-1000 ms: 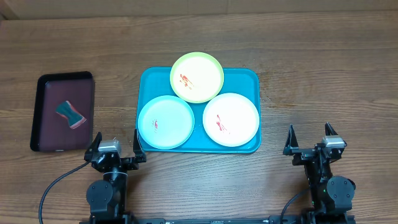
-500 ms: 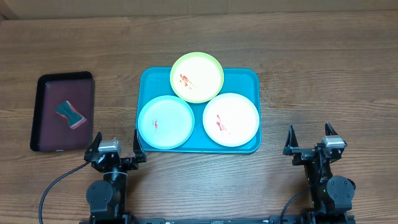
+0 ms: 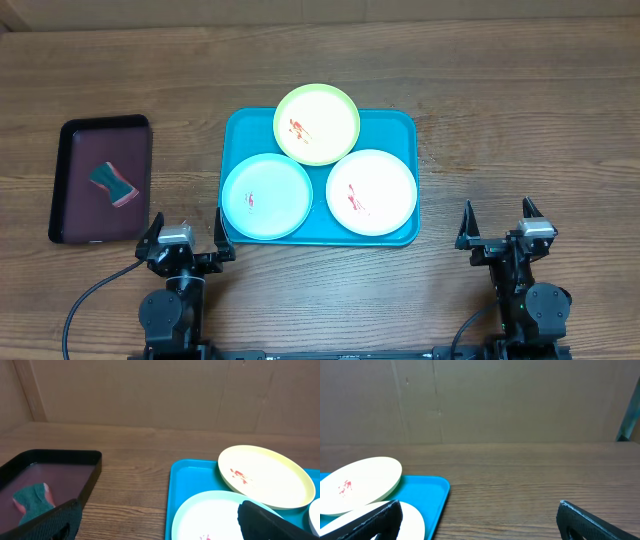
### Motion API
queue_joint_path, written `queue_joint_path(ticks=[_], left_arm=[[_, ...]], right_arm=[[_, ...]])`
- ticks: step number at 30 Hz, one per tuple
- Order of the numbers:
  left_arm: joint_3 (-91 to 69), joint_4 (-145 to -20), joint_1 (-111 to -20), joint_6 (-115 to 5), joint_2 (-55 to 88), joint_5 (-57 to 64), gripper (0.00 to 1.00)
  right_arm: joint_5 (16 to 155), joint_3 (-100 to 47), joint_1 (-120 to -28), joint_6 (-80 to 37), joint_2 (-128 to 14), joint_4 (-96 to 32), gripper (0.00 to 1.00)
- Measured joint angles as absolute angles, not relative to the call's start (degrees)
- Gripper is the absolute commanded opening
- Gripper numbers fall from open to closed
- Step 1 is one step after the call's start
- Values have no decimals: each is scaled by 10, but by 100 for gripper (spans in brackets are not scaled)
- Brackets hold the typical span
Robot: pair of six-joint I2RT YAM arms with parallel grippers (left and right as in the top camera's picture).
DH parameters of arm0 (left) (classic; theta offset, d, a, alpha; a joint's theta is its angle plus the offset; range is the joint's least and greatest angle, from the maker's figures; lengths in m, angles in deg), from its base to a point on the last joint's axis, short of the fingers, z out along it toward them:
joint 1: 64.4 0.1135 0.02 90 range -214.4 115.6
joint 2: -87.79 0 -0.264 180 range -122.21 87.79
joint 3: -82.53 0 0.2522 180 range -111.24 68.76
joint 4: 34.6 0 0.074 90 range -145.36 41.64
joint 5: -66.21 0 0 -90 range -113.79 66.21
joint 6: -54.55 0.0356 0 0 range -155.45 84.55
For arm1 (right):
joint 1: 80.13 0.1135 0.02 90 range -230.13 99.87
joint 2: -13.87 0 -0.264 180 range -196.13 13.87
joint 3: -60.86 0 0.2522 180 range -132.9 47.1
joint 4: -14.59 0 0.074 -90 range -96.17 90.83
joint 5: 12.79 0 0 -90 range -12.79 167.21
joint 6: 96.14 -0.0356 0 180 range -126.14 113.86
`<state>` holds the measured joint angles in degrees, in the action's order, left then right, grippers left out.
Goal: Clean dirty plates on tray and stack at the side
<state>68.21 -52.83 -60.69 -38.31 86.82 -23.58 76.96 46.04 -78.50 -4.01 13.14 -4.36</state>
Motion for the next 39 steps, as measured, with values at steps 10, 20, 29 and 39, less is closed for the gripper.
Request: queue_joint_path(ticks=[10,20,29,39], left_arm=[[683,-476,-607,-665,868,-81,100],[681,-252,-607,-939,869,46,100],[503,-478,-607,-798,831,-12,100],[162,-805,-607,-602,548,-125,100]], right_arm=[[770,460,-785,-40,131,-44,100],[770,460,-785,-40,131,-44,100],[770,460,-785,-40,131,-43,100],[770,460,-785,-40,131,-44,100]])
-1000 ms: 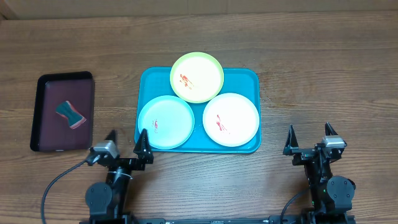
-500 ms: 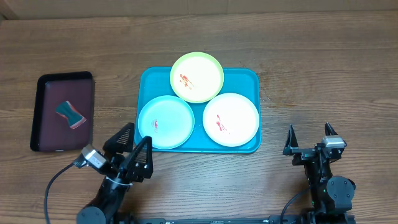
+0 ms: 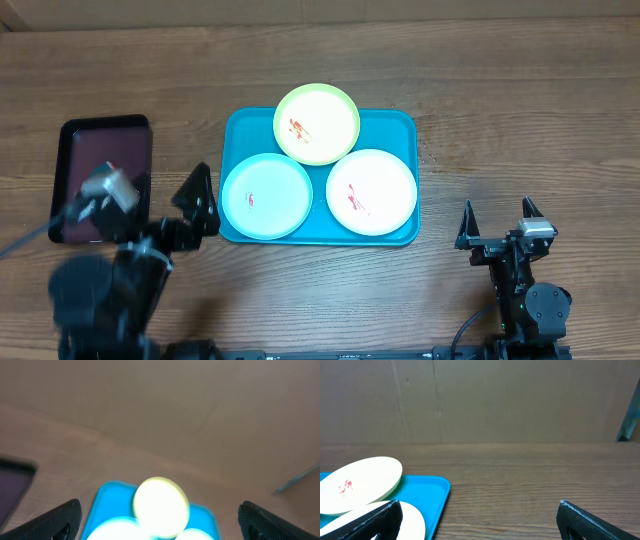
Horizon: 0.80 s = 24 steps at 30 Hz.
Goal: Clean dirty plates on tray and stack at the side
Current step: 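Move the left gripper to the green-pink sponge on the dark tray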
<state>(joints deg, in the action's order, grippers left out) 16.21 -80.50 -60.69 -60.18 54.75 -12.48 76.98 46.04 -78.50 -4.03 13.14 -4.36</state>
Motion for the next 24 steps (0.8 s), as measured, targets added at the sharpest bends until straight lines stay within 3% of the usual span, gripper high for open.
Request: queue_joint_path(ticks=[5,10,17,24], left_arm=[[113,-819,-607,-560,435,-152,100],[3,-922,-596,-560,334,-243,100],[-227,-1055,-531,-567,128,-296,100],[-266,-1050,-425,-639,-7,-299,100]], right_arm=[[770,460,-785,-40,131,-43,100],[770,460,-785,-40,131,-43,100],[770,460,-785,-40,131,-43,100],[770,460,-785,-40,131,-43,100]])
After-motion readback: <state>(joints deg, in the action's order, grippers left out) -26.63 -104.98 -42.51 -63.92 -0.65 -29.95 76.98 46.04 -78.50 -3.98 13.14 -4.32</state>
